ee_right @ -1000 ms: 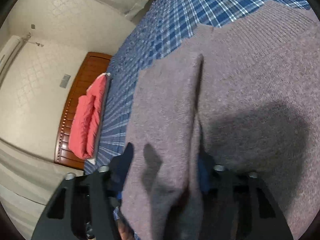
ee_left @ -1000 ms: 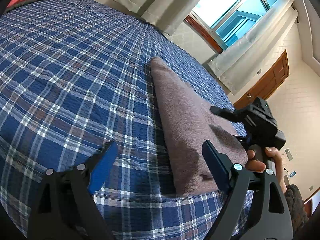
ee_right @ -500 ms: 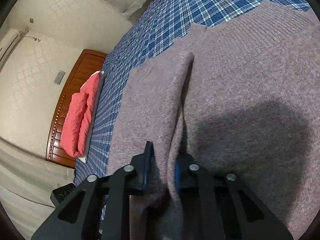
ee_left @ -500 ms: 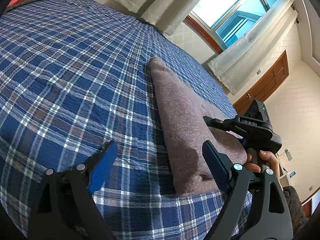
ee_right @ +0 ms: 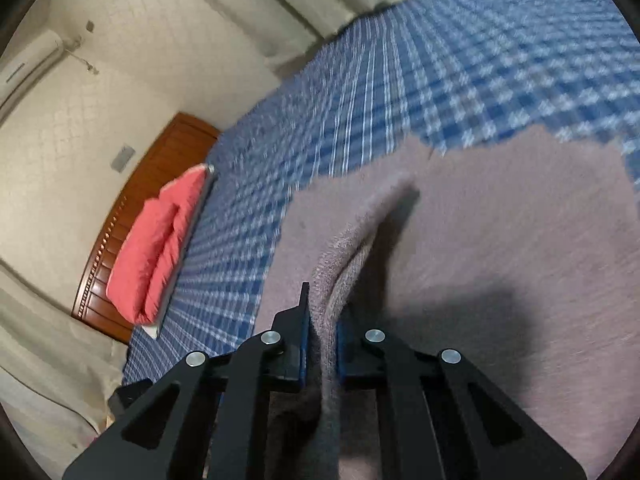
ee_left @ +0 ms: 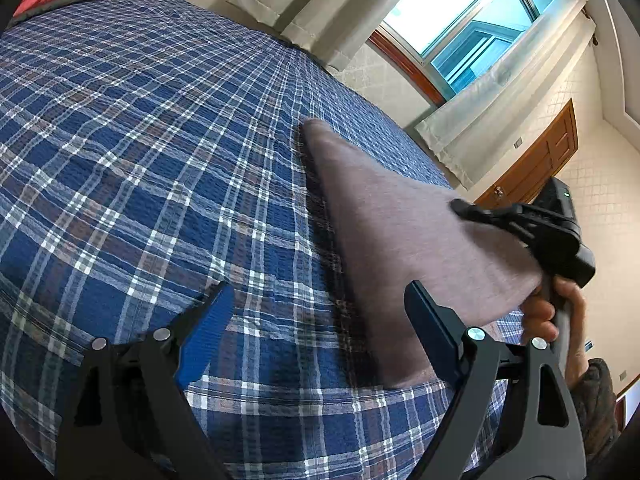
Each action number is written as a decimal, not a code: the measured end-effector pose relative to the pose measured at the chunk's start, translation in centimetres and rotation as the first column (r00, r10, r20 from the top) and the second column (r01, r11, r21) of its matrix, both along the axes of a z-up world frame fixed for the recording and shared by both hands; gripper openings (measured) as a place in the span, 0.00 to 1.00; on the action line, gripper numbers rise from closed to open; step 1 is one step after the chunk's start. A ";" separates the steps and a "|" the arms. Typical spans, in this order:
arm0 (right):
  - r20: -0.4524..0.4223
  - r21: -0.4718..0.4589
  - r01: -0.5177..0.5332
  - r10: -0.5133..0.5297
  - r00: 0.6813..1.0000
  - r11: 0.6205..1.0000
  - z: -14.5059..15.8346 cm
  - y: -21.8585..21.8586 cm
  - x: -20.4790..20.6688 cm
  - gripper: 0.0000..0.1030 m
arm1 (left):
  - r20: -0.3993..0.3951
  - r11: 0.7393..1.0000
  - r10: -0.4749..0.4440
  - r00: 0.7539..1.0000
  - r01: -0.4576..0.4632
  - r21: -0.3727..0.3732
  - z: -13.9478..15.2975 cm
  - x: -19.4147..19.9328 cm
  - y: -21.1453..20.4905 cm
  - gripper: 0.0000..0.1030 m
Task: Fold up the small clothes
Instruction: 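Grasp the folded sweater edge with the right gripper and lift it, then fold the held sweater edge over the bundle with the right gripper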
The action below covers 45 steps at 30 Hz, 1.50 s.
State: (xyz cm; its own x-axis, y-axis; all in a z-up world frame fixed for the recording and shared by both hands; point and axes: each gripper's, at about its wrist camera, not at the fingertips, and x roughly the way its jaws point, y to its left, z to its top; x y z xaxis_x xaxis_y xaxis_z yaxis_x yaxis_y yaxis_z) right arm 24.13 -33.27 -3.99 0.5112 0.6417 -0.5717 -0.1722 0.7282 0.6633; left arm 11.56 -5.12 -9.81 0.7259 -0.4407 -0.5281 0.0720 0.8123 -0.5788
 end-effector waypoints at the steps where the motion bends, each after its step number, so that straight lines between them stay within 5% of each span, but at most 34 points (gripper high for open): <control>1: 0.005 -0.007 0.010 -0.010 1.000 1.000 0.1 -0.8 -0.2 0.10 | 0.000 1.000 0.000 1.000 0.000 0.000 0.0 0.0 0.0 0.84; 9: -0.099 -0.020 0.117 -0.118 0.988 0.993 -5.4 -8.2 -1.8 0.10 | 0.000 1.000 0.000 1.000 0.000 0.000 0.0 0.0 0.0 0.84; 27: -0.219 0.292 0.122 -0.058 0.974 0.949 -8.2 -10.1 2.1 0.15 | 0.000 1.000 -0.002 1.000 0.002 0.003 0.0 0.1 -0.1 0.85; 33: -0.212 0.273 0.141 -0.083 0.974 0.952 -7.4 -9.3 3.7 0.13 | 0.000 1.000 -0.002 1.000 0.002 0.003 0.0 0.1 -0.1 0.85; 39: -0.015 0.149 0.196 -0.196 0.981 0.969 -3.2 -10.9 1.6 0.06 | 0.000 1.000 -0.001 1.000 0.001 0.003 0.0 0.1 -0.1 0.85; 45: -0.114 0.103 0.212 -0.201 0.973 0.972 -6.9 -12.6 2.3 0.06 | 0.001 1.000 -0.006 1.000 0.006 0.007 0.1 0.3 -0.2 0.87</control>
